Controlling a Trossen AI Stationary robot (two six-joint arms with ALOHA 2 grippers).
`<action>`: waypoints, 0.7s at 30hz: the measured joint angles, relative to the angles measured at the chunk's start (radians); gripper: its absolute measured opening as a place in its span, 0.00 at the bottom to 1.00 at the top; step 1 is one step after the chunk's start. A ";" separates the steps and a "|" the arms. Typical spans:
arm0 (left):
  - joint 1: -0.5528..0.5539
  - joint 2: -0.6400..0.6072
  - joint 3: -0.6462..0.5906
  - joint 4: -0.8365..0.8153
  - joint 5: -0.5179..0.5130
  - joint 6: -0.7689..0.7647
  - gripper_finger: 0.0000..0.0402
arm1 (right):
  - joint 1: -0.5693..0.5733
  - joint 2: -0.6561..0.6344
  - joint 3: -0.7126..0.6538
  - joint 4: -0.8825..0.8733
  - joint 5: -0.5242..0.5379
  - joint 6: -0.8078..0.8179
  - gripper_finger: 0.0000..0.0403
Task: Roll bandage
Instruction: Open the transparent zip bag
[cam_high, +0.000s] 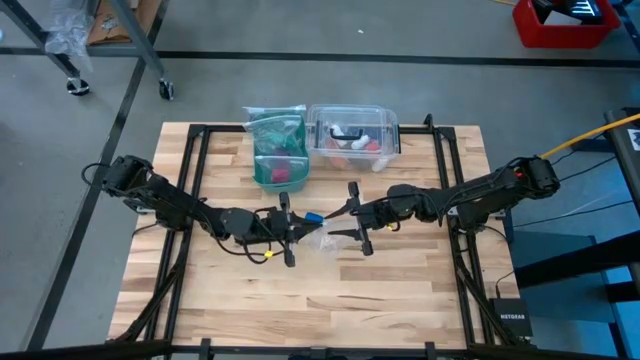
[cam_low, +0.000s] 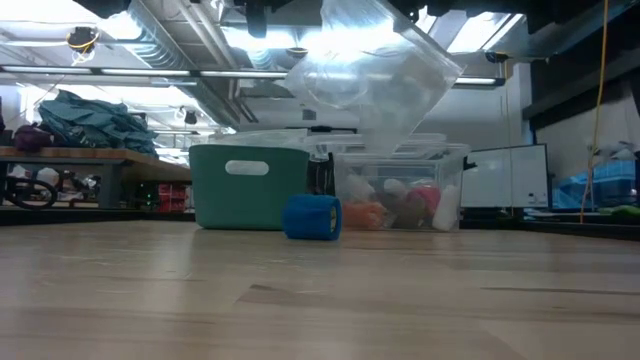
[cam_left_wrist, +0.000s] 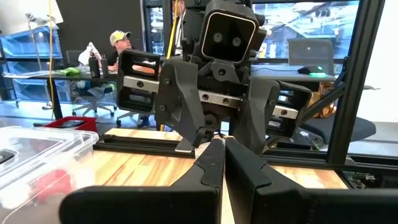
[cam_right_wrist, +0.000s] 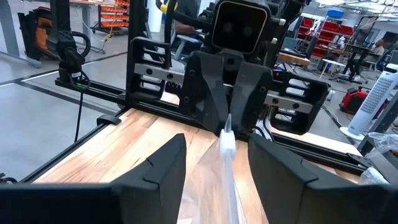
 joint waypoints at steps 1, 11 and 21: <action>0.002 0.000 0.000 0.000 0.005 -0.002 0.00 | 0.000 0.000 0.000 0.000 0.000 0.000 0.43; 0.027 0.000 0.000 0.005 0.039 -0.005 0.00 | 0.000 0.000 0.000 0.001 0.033 0.000 0.43; 0.026 0.000 0.001 0.012 0.054 -0.005 0.00 | -0.001 0.000 0.000 -0.004 0.052 0.000 0.28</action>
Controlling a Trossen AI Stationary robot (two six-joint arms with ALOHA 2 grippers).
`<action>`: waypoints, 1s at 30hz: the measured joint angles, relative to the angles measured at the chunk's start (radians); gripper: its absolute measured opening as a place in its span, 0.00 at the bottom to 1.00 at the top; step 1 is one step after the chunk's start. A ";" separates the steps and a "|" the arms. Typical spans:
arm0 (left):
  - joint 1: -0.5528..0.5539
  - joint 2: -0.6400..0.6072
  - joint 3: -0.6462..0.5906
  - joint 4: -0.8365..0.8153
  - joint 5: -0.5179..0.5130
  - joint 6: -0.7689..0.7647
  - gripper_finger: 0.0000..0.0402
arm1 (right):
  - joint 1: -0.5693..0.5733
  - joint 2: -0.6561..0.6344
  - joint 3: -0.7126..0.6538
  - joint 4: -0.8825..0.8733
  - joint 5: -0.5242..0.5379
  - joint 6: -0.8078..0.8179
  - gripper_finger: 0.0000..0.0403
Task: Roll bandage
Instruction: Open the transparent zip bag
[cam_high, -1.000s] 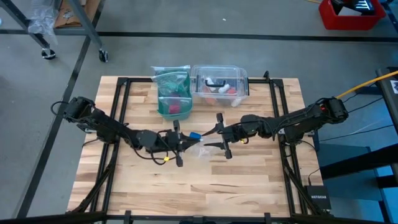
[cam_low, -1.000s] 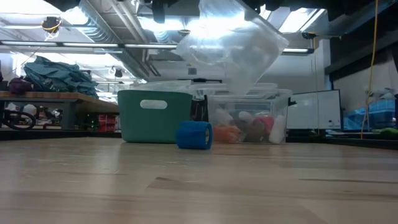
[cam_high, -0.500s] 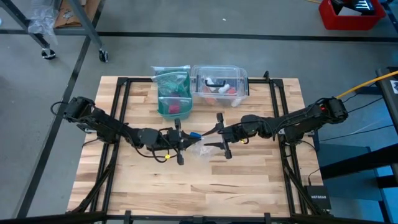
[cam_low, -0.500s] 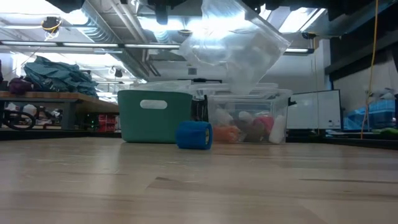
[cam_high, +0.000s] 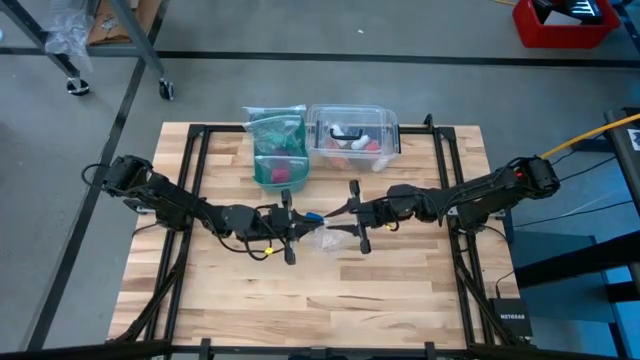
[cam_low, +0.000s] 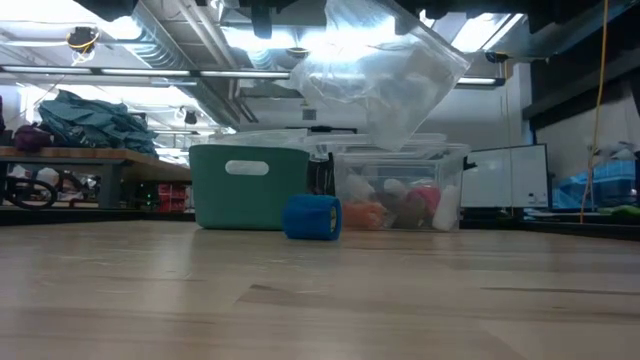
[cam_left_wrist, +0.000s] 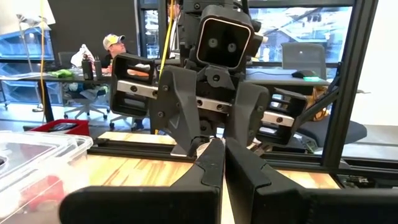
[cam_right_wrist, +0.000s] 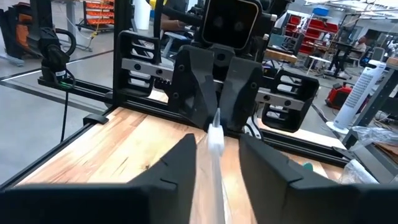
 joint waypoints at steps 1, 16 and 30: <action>0.000 0.000 0.000 0.000 0.000 0.000 0.00 | 0.000 0.000 0.000 -0.002 0.000 0.000 0.25; -0.023 0.000 0.000 -0.003 -0.037 0.024 0.00 | 0.001 0.000 0.000 -0.014 -0.007 0.000 0.07; -0.035 0.001 0.000 -0.004 -0.069 0.048 0.00 | 0.000 0.000 0.002 -0.060 -0.030 0.000 0.05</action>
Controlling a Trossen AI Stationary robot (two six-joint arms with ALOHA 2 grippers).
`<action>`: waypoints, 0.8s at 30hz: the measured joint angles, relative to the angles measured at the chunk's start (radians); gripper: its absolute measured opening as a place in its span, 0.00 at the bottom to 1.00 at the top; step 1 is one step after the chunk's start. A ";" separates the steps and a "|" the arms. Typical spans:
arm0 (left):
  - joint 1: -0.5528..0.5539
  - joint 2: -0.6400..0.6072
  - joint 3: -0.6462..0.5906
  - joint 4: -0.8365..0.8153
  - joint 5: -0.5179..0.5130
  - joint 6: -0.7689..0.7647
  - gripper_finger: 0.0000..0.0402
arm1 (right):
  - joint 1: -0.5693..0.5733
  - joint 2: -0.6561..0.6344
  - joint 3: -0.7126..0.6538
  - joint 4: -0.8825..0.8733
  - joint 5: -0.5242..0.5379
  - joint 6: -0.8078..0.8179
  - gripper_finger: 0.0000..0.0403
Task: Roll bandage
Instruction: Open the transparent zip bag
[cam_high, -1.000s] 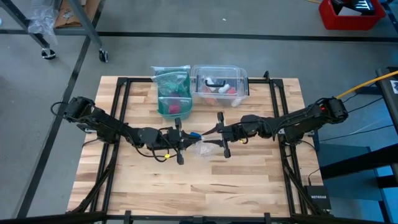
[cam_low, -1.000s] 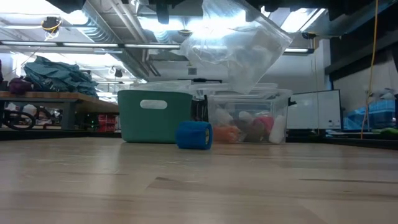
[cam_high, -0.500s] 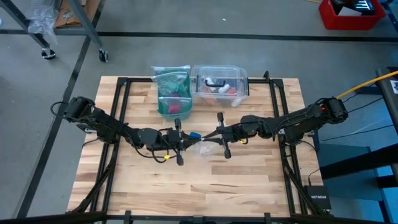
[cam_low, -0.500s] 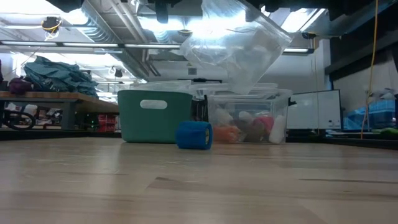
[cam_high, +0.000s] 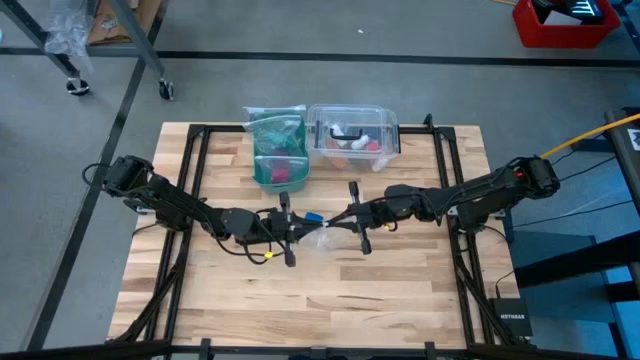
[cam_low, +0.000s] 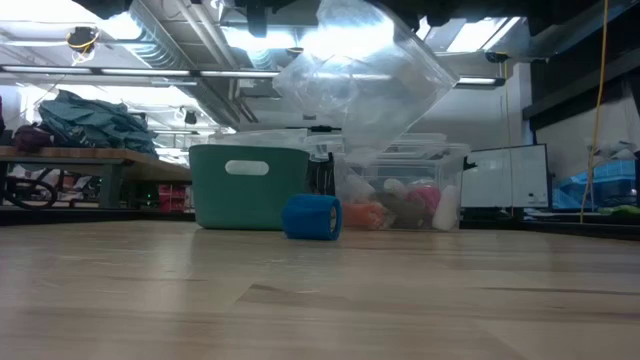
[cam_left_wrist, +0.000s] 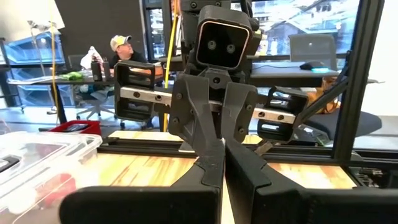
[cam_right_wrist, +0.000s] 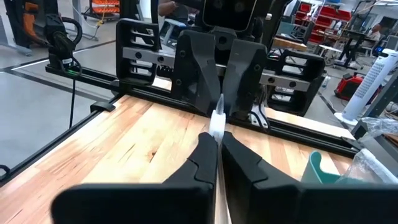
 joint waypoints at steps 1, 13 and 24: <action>0.000 0.000 0.000 0.000 -0.007 0.002 0.00 | 0.000 0.000 0.000 -0.003 -0.001 0.000 0.05; 0.000 -0.004 0.001 -0.059 -0.011 -0.057 0.00 | 0.001 0.001 -0.005 0.024 0.022 0.000 0.11; 0.001 -0.002 0.001 -0.069 -0.008 -0.056 0.00 | 0.001 0.001 -0.003 0.035 0.005 0.000 0.41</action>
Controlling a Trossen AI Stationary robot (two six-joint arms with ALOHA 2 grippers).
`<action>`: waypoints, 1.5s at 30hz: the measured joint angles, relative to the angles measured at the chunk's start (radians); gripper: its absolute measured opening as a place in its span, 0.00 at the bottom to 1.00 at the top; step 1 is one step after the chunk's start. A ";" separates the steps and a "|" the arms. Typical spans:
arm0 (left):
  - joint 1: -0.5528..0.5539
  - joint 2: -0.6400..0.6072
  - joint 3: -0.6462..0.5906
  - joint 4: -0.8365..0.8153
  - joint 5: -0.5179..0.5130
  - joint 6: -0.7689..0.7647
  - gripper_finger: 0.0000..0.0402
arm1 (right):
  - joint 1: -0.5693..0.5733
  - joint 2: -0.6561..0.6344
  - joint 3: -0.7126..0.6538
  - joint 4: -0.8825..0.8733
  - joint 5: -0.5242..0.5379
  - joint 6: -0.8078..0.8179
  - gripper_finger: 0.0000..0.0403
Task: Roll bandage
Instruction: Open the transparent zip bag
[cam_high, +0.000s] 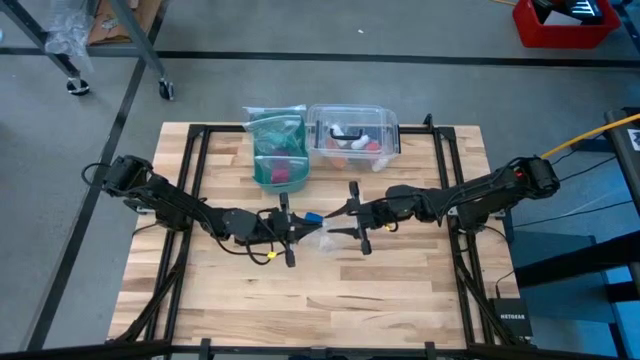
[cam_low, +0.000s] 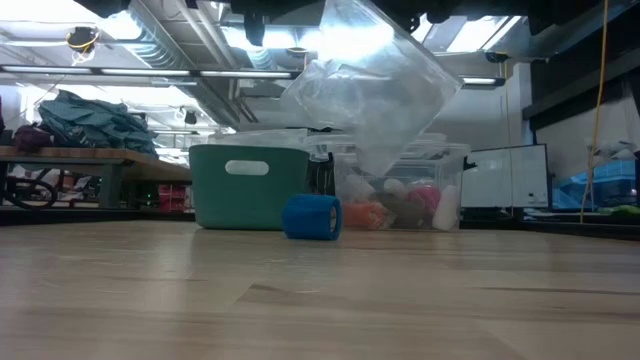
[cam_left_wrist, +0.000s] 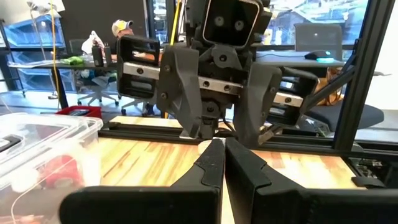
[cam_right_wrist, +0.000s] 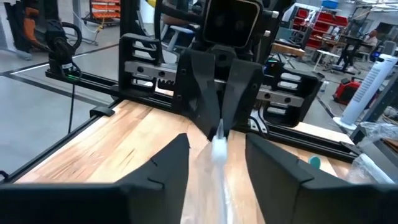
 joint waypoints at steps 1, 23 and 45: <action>0.001 0.000 0.000 0.000 0.000 0.000 0.00 | 0.000 0.000 0.000 0.000 -0.003 0.000 0.41; 0.042 0.001 0.036 0.009 0.095 0.006 0.00 | 0.000 -0.001 0.002 0.025 0.003 0.000 0.23; 0.036 0.002 0.058 -0.095 0.077 -0.019 0.00 | -0.001 -0.003 0.003 -0.023 -0.006 0.000 0.01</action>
